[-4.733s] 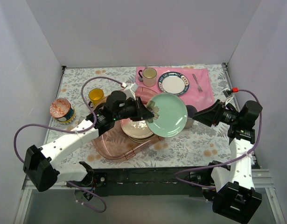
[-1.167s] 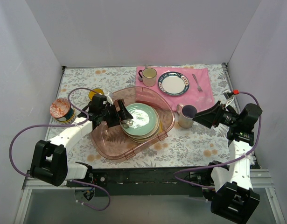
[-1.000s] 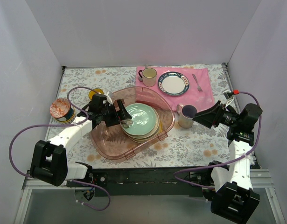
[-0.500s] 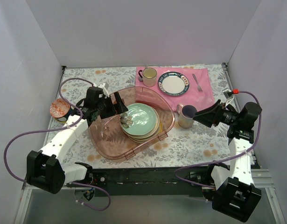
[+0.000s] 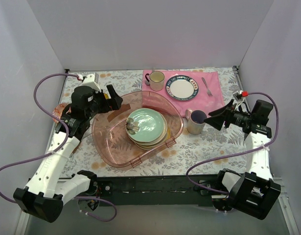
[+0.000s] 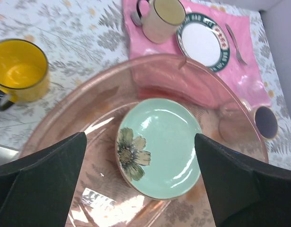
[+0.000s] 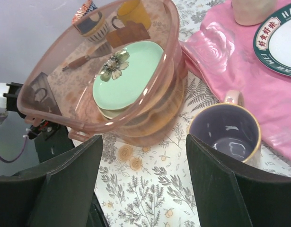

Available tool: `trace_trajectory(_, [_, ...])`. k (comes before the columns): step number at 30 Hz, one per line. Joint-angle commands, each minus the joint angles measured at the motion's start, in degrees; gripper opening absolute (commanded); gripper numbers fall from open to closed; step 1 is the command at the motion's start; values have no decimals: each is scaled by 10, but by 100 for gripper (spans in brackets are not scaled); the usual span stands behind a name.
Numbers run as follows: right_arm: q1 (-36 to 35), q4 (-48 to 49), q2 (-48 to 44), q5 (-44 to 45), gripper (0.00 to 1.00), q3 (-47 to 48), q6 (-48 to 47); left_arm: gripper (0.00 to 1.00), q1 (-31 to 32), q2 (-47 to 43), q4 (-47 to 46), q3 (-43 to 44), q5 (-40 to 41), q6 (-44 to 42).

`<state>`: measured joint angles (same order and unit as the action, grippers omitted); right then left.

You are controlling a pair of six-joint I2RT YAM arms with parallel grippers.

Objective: Place the mixed dishes into the plastic bin
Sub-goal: Place the plate in the plastic bin, then pick up the cup at the center of the board.

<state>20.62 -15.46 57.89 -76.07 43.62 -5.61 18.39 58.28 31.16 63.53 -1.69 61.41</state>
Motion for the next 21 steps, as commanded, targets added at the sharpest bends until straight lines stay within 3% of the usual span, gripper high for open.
trace_trajectory(1, [3,-51,8,16,79,12,-102,98,-2,-33,14,25,102,-36])
trace_trajectory(11, [6,-45,5,15,80,-21,-160,98,-36,-12,-1,19,99,-23])
trace_trajectory(21, [21,-46,10,1,81,-38,-181,98,-228,69,-63,-6,-83,22])
